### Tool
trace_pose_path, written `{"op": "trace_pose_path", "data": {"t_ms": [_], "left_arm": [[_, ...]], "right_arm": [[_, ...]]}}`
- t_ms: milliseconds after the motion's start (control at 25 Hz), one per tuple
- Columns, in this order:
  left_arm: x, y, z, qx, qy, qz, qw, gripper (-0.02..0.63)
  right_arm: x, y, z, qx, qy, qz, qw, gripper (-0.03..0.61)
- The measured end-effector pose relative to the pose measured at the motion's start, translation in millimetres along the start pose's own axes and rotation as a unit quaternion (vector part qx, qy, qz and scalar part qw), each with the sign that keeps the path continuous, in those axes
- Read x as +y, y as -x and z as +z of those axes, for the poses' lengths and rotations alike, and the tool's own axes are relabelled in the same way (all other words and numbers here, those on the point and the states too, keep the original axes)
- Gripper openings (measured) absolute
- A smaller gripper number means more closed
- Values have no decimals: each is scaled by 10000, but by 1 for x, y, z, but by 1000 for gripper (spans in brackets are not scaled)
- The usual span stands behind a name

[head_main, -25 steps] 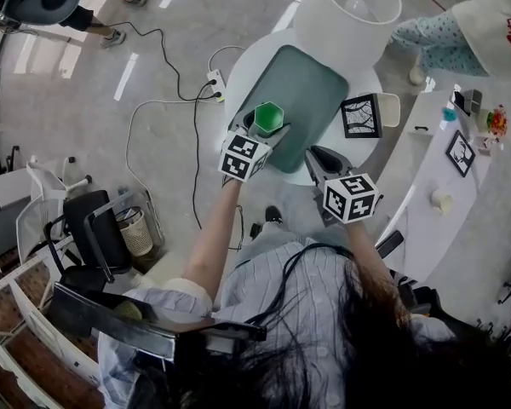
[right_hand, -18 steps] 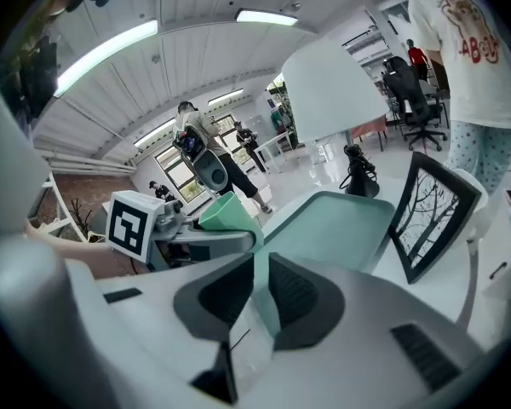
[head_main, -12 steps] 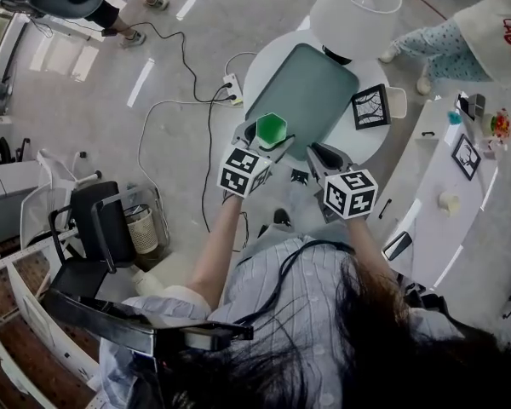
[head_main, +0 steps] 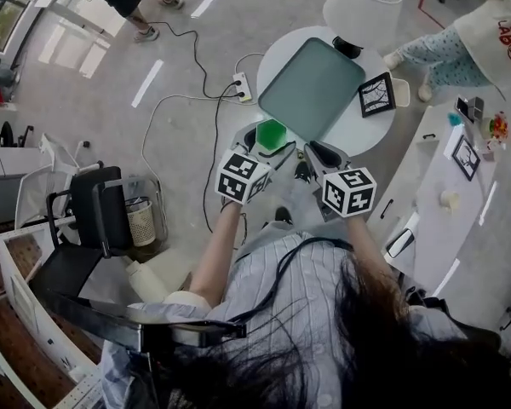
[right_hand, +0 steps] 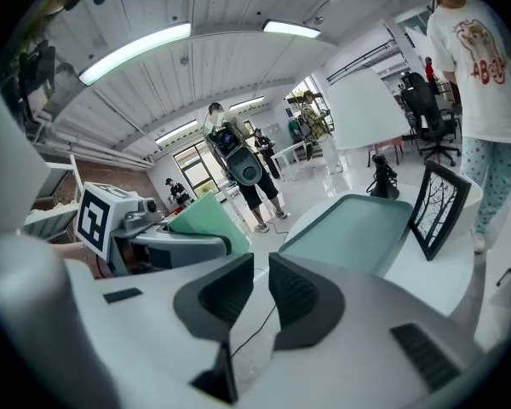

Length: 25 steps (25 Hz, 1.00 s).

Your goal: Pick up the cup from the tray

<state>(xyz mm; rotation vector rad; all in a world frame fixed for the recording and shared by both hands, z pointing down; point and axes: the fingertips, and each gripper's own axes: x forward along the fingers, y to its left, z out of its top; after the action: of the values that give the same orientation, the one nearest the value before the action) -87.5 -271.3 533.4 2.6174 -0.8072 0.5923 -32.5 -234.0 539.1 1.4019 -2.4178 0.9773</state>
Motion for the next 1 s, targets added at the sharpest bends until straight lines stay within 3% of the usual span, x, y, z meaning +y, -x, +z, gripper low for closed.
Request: {"op": "trace_pose_path", "data": {"t_ms": [560,1000], "left_arm": [[-60,73,-47,-27,66,22,10000,342],[-87,92,-69,-83,205,-132,9997,341]], "right_arm": [[50,48,-35,-296,39,-33,9995,69],[71,78,-61,-141,204,-159,9996,69]]}}
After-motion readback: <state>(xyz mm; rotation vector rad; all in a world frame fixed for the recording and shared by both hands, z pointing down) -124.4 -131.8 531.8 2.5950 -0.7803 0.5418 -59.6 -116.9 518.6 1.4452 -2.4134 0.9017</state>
